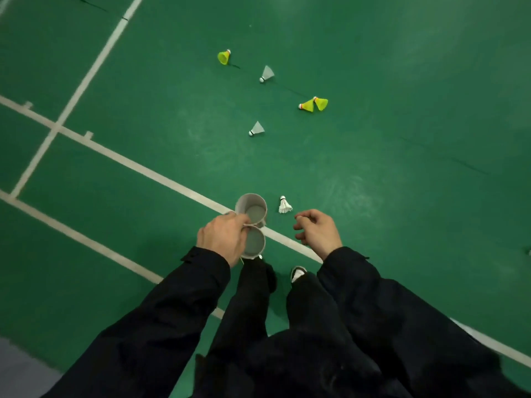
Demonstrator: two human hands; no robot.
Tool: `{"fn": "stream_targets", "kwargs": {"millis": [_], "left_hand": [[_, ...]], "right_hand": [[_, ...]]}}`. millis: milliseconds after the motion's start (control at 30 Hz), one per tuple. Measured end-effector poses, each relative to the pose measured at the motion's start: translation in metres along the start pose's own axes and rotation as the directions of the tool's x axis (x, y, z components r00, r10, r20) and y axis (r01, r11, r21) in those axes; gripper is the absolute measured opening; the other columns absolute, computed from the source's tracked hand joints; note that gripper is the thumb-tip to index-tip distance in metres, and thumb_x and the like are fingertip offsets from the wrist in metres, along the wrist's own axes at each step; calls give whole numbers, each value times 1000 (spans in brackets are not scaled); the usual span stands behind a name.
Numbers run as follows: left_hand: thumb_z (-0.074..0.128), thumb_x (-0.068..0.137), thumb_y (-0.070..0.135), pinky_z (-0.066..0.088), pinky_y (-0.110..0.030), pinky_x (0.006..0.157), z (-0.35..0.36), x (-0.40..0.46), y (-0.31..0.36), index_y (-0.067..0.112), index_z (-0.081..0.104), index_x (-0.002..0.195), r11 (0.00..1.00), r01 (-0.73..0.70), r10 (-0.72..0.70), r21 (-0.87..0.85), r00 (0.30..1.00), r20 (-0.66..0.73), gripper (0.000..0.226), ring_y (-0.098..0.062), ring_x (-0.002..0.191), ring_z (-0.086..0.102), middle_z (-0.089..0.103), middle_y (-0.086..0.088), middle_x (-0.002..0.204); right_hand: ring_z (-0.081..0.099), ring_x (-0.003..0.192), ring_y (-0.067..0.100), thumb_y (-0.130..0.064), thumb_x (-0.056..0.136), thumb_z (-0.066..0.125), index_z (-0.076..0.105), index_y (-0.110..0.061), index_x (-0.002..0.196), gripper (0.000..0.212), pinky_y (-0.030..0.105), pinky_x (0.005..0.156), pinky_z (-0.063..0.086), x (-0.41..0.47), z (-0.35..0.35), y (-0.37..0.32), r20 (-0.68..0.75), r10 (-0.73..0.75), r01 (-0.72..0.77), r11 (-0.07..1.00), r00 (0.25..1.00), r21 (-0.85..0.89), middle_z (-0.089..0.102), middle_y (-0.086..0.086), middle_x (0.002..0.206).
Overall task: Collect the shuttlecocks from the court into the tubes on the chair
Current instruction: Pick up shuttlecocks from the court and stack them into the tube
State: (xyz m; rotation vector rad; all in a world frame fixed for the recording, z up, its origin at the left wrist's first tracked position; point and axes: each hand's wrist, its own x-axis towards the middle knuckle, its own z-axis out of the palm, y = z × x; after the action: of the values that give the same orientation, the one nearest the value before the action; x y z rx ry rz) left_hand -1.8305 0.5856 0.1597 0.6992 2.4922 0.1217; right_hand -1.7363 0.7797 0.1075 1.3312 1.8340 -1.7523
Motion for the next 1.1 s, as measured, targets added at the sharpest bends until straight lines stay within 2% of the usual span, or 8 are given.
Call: {"fn": "stream_targets", "kwargs": {"millis": [200,300,500,567,733,867,1000,1100], "left_hand": [[65,97,27,56,-35,68,83,131,-48,21,69,99,998,-42,38,-49,996,-81,7,-12,74,54,62,6,81],[76,87,23,58,-38,58,141,195,-83,19,74,94,997,-66,58,-44,985,-165,9,-16,68,59,72,-1,79],[74,85,24,50,-29,51,220,327,-133,23,73,94,983,-183,182,12,965,-190,9,-14,63,55,67,5,75],[70,89,30,46,-28,51,229,373,-144,28,70,93,968,-238,248,76,950,-192,5,-14,65,55,63,9,76],[57,101,36,57,-32,72,231,461,-168,30,64,108,919,-314,356,239,921,-157,11,-10,79,59,62,12,90],[54,103,39,57,-28,79,236,475,-177,32,63,116,939,-251,290,237,946,-147,17,-6,84,61,63,12,96],[56,102,40,45,-19,68,245,459,-182,35,65,112,955,-235,259,178,957,-127,14,-2,77,57,59,14,87],[55,103,38,51,-23,73,253,461,-187,33,63,111,948,-266,287,174,952,-109,13,-4,78,58,59,12,89]], "right_hand": [[68,67,24,-12,95,58,63,-22,84,15,38,70,56,161,58,75,-107,151,-154,988,983,-29,72,8,87],[68,96,28,-12,93,56,67,-21,107,20,43,89,55,251,79,131,-136,65,-107,937,989,-333,71,6,109],[59,118,34,-8,88,53,52,-29,141,57,45,94,54,426,110,226,75,-98,118,580,992,-806,47,10,147],[61,114,30,-20,93,56,56,-34,135,44,42,89,56,472,117,245,131,-144,184,464,981,-866,49,5,145],[63,90,12,-52,100,47,71,-22,111,40,34,81,54,542,132,214,6,-364,288,728,931,-622,65,-8,107],[57,112,10,-84,87,22,65,-32,122,75,33,93,50,529,128,197,200,-370,391,565,907,-727,61,-10,126],[46,135,25,-61,94,54,40,-39,147,59,43,106,49,517,131,242,381,-165,415,358,910,-837,21,-2,165],[57,124,26,-37,99,61,54,-19,134,40,34,104,49,522,141,240,212,-237,317,653,948,-688,36,5,159]]}}
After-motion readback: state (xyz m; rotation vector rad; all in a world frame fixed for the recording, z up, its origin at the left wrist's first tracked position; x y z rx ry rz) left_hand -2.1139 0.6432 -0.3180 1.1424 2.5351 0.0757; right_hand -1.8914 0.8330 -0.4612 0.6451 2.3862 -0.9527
